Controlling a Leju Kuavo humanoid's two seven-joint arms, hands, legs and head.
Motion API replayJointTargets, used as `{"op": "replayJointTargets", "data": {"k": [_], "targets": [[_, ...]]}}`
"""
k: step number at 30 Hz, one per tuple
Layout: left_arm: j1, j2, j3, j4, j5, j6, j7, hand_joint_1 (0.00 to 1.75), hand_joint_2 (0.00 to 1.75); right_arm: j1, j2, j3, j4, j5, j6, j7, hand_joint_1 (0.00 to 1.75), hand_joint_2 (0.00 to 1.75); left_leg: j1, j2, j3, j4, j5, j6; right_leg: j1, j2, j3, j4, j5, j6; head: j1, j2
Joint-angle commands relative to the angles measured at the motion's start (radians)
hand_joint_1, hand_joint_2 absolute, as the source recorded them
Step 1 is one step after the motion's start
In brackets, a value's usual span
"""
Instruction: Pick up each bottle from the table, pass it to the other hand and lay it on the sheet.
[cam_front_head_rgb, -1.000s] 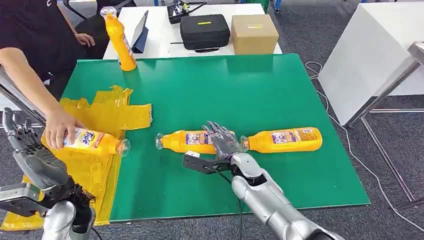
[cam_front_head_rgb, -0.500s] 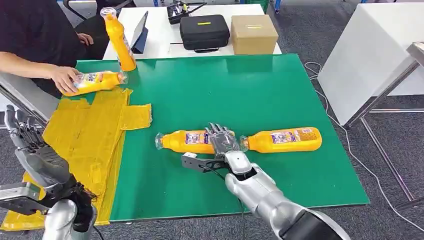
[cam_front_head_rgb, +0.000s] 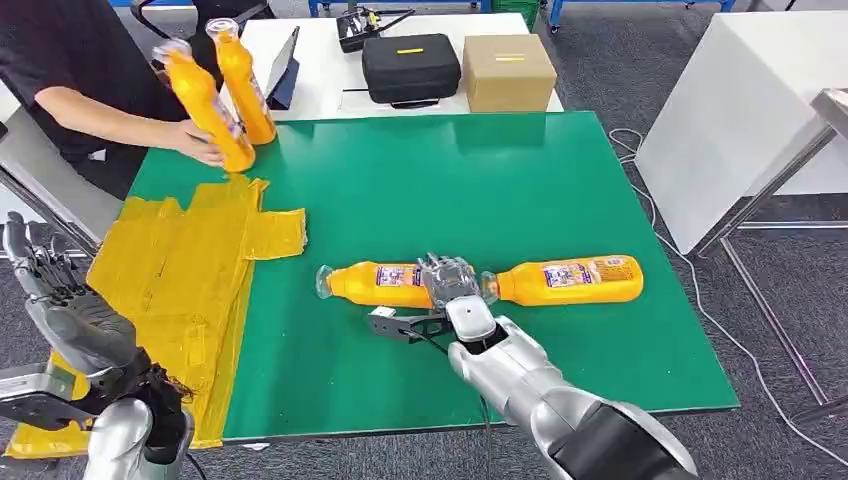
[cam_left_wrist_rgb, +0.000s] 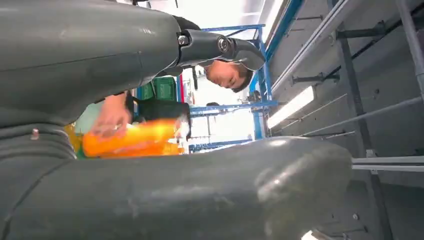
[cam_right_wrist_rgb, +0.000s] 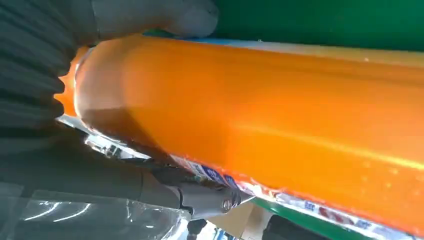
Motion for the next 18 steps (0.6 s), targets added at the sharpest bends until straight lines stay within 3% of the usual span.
{"op": "replayJointTargets", "data": {"k": [1, 15, 18], "targets": [[-0.015, 0.016, 0.013, 0.031, 0.009, 0.002, 0.003, 0.00, 0.00, -0.017, -0.001, 0.028, 0.134, 0.013, 0.044, 0.004, 1.75, 1.75, 0.001, 0.000, 0.002, -0.002, 0.000, -0.003, 0.001, -0.001, 0.002, -0.002, 0.000, 0.000, 0.000, 0.000], [0.011, 0.008, 0.038, 0.016, 0.036, -0.025, 0.003, 0.00, 0.00, -0.021, -0.020, 0.009, 0.139, 0.010, 0.053, -0.016, 1.75, 1.75, 0.001, -0.002, 0.002, -0.001, 0.000, -0.001, 0.000, -0.002, 0.003, -0.002, 0.000, 0.000, 0.000, 0.000], [0.028, 0.009, 0.057, 0.032, 0.096, -0.077, 0.003, 0.00, 0.00, -0.029, -0.009, -0.053, 0.101, -0.056, -0.010, -0.088, 1.75, 1.75, 0.001, -0.002, 0.002, -0.001, 0.000, -0.002, 0.000, -0.002, 0.003, -0.002, 0.000, 0.000, 0.000, 0.000]]}}
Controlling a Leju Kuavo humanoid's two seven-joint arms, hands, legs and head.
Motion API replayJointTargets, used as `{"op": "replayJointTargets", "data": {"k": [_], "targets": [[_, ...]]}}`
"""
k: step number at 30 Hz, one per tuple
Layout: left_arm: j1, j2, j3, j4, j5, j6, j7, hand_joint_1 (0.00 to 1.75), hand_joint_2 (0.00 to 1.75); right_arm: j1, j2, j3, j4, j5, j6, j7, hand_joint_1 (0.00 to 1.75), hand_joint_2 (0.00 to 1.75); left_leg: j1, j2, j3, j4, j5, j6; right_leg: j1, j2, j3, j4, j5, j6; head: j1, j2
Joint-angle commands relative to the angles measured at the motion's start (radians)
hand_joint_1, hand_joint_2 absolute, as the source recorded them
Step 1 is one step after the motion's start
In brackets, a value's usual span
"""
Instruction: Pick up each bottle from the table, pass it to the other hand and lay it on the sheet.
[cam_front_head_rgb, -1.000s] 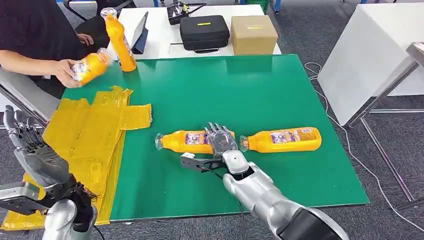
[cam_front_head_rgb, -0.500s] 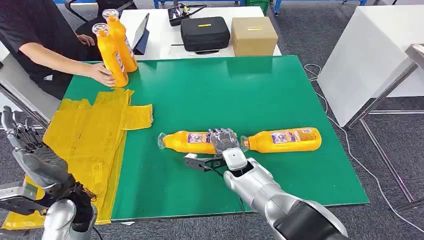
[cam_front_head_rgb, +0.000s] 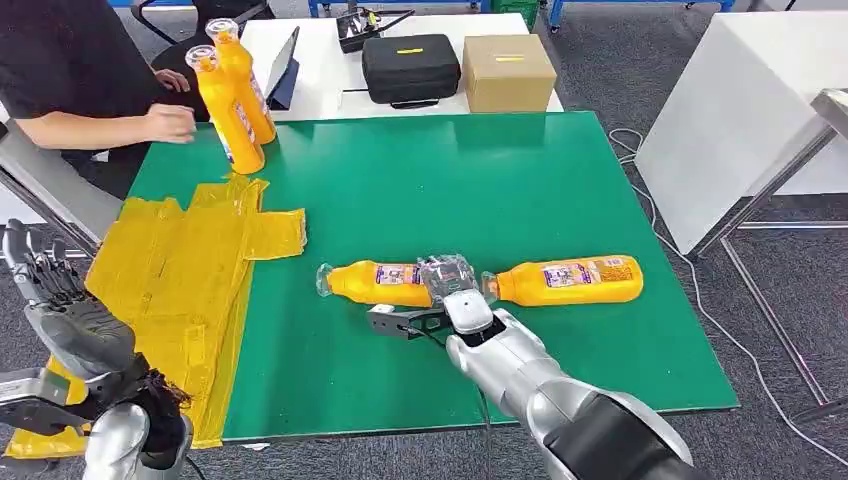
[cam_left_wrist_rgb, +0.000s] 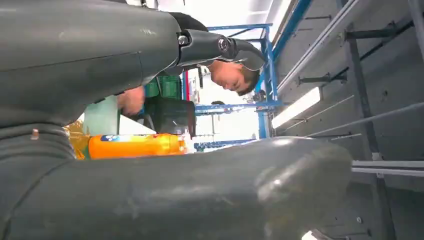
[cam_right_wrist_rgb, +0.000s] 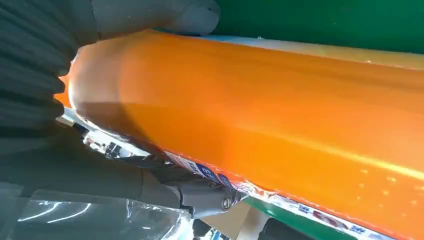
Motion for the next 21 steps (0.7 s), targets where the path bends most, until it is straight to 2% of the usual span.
{"op": "replayJointTargets", "data": {"k": [1, 3, 5, 6, 7, 9, 11, 13, 18, 19, 21], "targets": [[0.017, 0.010, 0.050, 0.040, 0.077, -0.069, 0.003, 0.00, 0.00, 0.005, -0.010, -0.073, 0.028, -0.093, -0.058, -0.103, 1.75, 1.75, 0.001, -0.001, 0.001, -0.002, 0.000, -0.003, 0.001, -0.001, 0.002, -0.003, 0.000, 0.000, 0.000, 0.000], [0.047, 0.015, 0.058, 0.038, 0.130, -0.103, 0.009, 0.00, 0.00, 0.013, -0.017, -0.103, -0.099, -0.148, -0.107, -0.163, 1.75, 1.75, 0.000, 0.000, 0.001, -0.001, 0.000, -0.003, 0.000, 0.000, 0.002, -0.002, 0.000, 0.000, 0.000, 0.000], [0.085, 0.013, 0.064, 0.027, 0.179, -0.162, 0.047, 0.00, 0.00, 0.052, -0.055, -0.092, -0.296, -0.158, -0.179, -0.140, 1.75, 1.75, -0.001, 0.002, 0.000, -0.001, 0.000, -0.002, -0.001, 0.001, 0.001, 0.000, 0.000, 0.000, 0.000, 0.000], [0.102, 0.007, 0.064, 0.035, 0.203, -0.209, 0.077, 0.00, 0.00, 0.087, -0.085, -0.076, -0.427, -0.173, -0.176, -0.129, 1.75, 1.75, 0.000, 0.003, 0.000, -0.001, -0.001, -0.003, 0.000, 0.002, 0.000, -0.001, 0.000, 0.000, 0.000, 0.000], [0.106, 0.000, 0.067, 0.041, 0.200, -0.216, 0.072, 0.00, 0.00, 0.099, -0.099, -0.067, -0.474, -0.181, -0.154, -0.112, 1.75, 1.75, -0.001, 0.003, 0.000, -0.001, -0.001, -0.002, 0.000, 0.002, 0.000, -0.001, 0.000, 0.000, 0.000, 0.000], [0.106, -0.002, 0.064, 0.045, 0.198, -0.218, 0.070, 0.00, 0.00, 0.106, -0.102, -0.064, -0.483, -0.181, -0.151, -0.110, 1.75, 1.75, -0.001, 0.002, -0.003, 0.000, -0.001, -0.003, 0.000, 0.001, -0.002, 0.000, -0.001, 0.000, 0.000, 0.000], [0.116, -0.010, 0.047, 0.070, 0.241, -0.301, 0.129, 0.00, 0.00, 0.151, -0.113, -0.053, -0.568, -0.224, -0.223, -0.143, 1.75, 1.75, 0.000, -0.001, -0.004, 0.000, 0.000, -0.001, 0.000, -0.001, -0.003, -0.001, 0.000, 0.000, 0.000, 0.000], [0.122, -0.023, 0.037, 0.089, 0.269, -0.338, 0.144, 0.00, 0.00, 0.176, -0.106, -0.031, -0.633, -0.237, -0.241, -0.149, 1.75, 1.75, 0.000, -0.001, -0.003, -0.001, -0.001, -0.002, 0.000, -0.002, -0.002, -0.002, -0.001, 0.000, 0.000, 0.000], [0.125, -0.043, 0.029, 0.080, 0.288, -0.361, 0.149, 0.00, 0.00, 0.190, -0.057, 0.017, -0.705, -0.249, -0.236, -0.120, 1.75, 1.75, 0.000, 0.002, -0.007, 0.001, -0.002, -0.003, 0.000, 0.002, -0.007, 0.000, -0.001, 0.000, 0.000, 0.000], [0.126, -0.044, 0.028, 0.074, 0.300, -0.373, 0.169, 0.00, 1.75, 0.184, -0.051, 0.026, -0.705, -0.264, -0.236, -0.121, 1.75, 1.75, 0.000, 0.001, -0.009, 0.000, -0.001, -0.002, 0.000, 0.001, -0.008, 0.000, -0.001, 0.000, 0.000, 0.000], [0.127, -0.052, 0.014, 0.069, 0.317, -0.396, 0.190, 0.00, 1.75, 0.167, -0.015, 0.032, -0.699, -0.296, -0.224, -0.132, 1.75, 1.75, 0.000, 0.001, -0.009, 0.000, -0.001, -0.003, 0.000, 0.000, -0.008, 0.000, -0.001, 0.000, 0.000, 0.000]]}}
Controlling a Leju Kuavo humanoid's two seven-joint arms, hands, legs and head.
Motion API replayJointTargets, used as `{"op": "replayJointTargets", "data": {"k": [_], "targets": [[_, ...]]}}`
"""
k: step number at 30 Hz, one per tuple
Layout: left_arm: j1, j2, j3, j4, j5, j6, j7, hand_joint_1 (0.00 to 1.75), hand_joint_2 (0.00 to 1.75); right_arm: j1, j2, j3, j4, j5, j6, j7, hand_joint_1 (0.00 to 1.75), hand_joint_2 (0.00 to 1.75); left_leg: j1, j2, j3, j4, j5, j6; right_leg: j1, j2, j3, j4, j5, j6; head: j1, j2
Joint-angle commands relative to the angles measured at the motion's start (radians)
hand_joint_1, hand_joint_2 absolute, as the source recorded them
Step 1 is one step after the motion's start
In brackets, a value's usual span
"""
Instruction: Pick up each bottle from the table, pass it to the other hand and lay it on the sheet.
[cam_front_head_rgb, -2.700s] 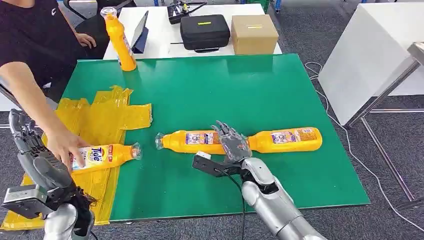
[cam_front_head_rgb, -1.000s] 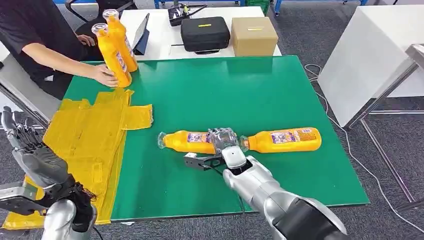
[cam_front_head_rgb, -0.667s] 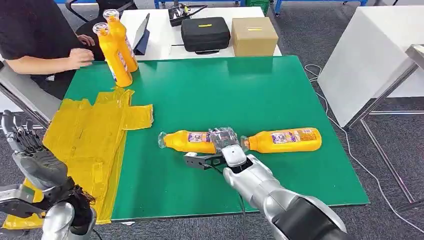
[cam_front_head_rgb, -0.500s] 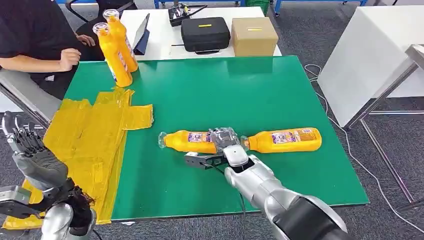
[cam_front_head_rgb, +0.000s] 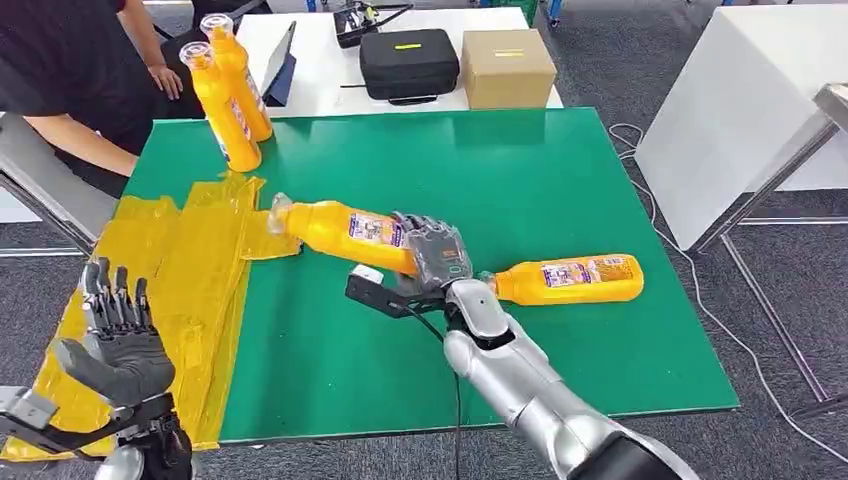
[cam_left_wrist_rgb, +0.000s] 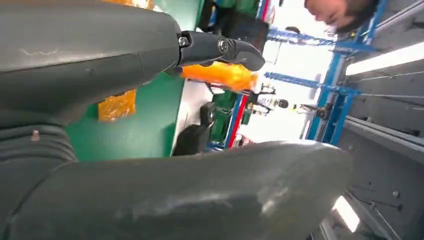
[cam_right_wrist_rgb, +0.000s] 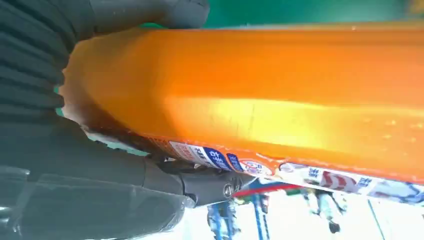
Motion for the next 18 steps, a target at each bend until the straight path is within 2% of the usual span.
{"op": "replayJointTargets", "data": {"k": [1, 4, 9, 14, 18], "targets": [[-0.005, -0.035, -0.023, 0.047, 0.040, -0.045, 0.053, 0.00, 1.75, -0.024, 0.054, 0.084, -0.129, -0.060, 0.025, 0.008, 1.75, 1.75, 0.001, 0.000, 0.002, 0.000, -0.001, -0.003, 0.000, 0.000, 0.002, 0.000, -0.001, 0.000, 0.000, 0.000], [-0.008, -0.042, -0.044, 0.043, 0.054, -0.058, 0.068, 0.00, 1.75, -0.055, 0.108, 0.100, -0.091, -0.069, 0.019, 0.024, 1.75, 1.75, 0.000, 0.003, 0.000, 0.001, -0.001, -0.002, 0.000, 0.003, -0.001, 0.001, 0.000, 0.000, 0.001, 0.000], [-0.009, -0.040, -0.040, 0.043, 0.057, -0.059, 0.069, 0.00, 1.75, -0.054, 0.105, 0.102, -0.089, -0.069, 0.015, 0.025, 1.75, 1.75, 0.000, 0.000, 0.000, 0.000, 0.000, -0.001, 0.000, 0.000, 0.000, 0.000, -0.001, 0.000, 0.000, 0.000], [-0.027, -0.042, -0.038, 0.043, 0.077, -0.075, 0.082, 0.00, 1.75, -0.052, 0.167, 0.165, -0.083, -0.060, 0.036, 0.028, 1.75, 1.75, 0.000, 0.001, -0.001, 0.000, -0.001, -0.002, 0.000, 0.001, 0.000, 0.000, 0.000, 0.000, 0.001, 0.000], [-0.027, -0.042, -0.038, 0.043, 0.077, -0.075, 0.082, 0.00, 1.75, -0.053, 0.165, 0.165, -0.082, -0.061, 0.037, 0.027, 1.75, 1.75, 0.001, 0.000, 0.001, 0.000, -0.001, -0.003, 0.001, -0.001, 0.001, 0.000, -0.001, -0.001, 0.001, 0.000]]}}
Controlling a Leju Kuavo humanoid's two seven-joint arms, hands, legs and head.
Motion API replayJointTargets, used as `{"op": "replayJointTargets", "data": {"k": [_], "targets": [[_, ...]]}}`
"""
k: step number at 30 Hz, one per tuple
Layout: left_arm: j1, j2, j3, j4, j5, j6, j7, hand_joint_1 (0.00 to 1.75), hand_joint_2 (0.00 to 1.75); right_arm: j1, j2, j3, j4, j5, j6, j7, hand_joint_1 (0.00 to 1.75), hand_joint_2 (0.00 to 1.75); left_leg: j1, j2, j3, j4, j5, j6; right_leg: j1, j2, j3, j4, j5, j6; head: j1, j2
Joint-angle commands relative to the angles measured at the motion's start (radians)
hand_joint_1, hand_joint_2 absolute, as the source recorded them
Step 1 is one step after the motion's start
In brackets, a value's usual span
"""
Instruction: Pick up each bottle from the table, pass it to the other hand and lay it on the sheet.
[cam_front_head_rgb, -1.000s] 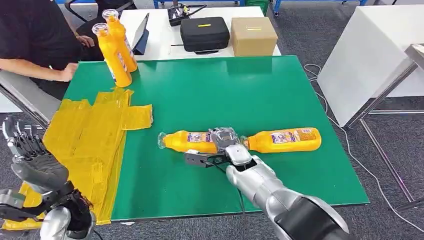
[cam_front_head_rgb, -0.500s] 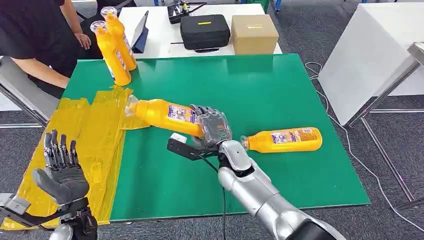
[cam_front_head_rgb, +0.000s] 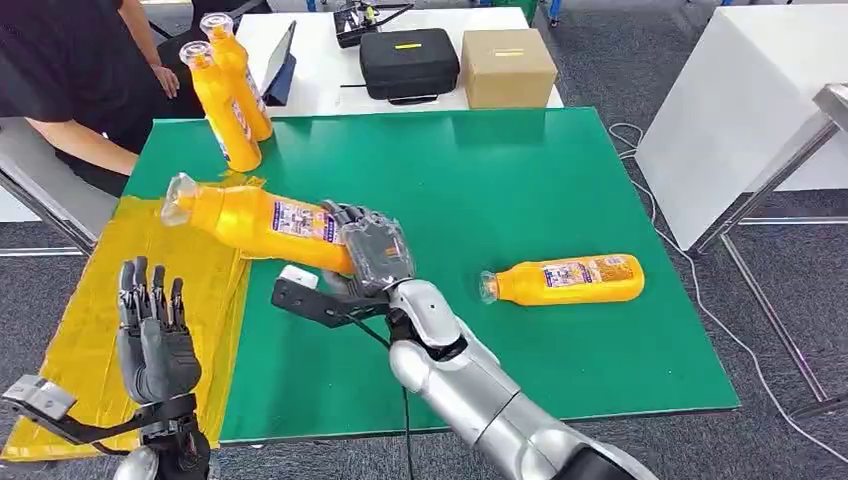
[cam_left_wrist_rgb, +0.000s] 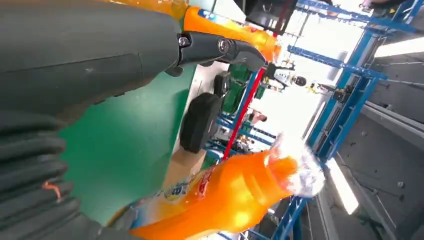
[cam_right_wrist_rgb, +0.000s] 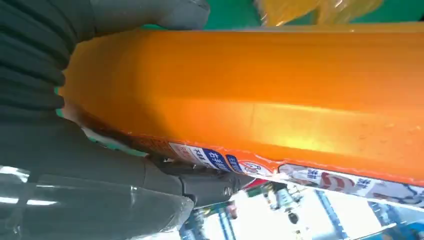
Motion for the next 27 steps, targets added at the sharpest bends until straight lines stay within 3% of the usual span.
{"op": "replayJointTargets", "data": {"k": [1, 9, 27], "targets": [[-0.030, 0.004, -0.012, 0.041, 0.009, -0.004, 0.008, 0.00, 1.75, -0.055, 0.022, 0.082, 0.025, -0.001, 0.015, 0.005, 1.75, 1.75, 0.000, -0.002, 0.002, 0.000, -0.001, -0.002, 0.000, -0.002, 0.002, 0.000, -0.001, 0.000, 0.000, 0.000], [-0.116, 0.007, -0.008, 0.104, -0.010, 0.002, 0.021, 0.00, 1.75, -0.041, 0.084, 0.185, 0.032, -0.002, 0.071, 0.029, 1.75, 1.75, 0.001, -0.001, 0.002, 0.000, -0.001, -0.002, 0.000, -0.001, 0.003, -0.001, -0.001, 0.000, 0.000, 0.000], [-0.137, -0.023, 0.011, 0.048, -0.057, 0.008, 0.057, 0.00, 1.75, 0.060, 0.084, 0.328, 0.006, 0.039, 0.166, 0.052, 1.75, 1.75, 0.001, -0.002, 0.002, -0.001, -0.001, -0.002, 0.001, -0.002, 0.003, -0.002, -0.001, 0.000, 0.000, 0.000]]}}
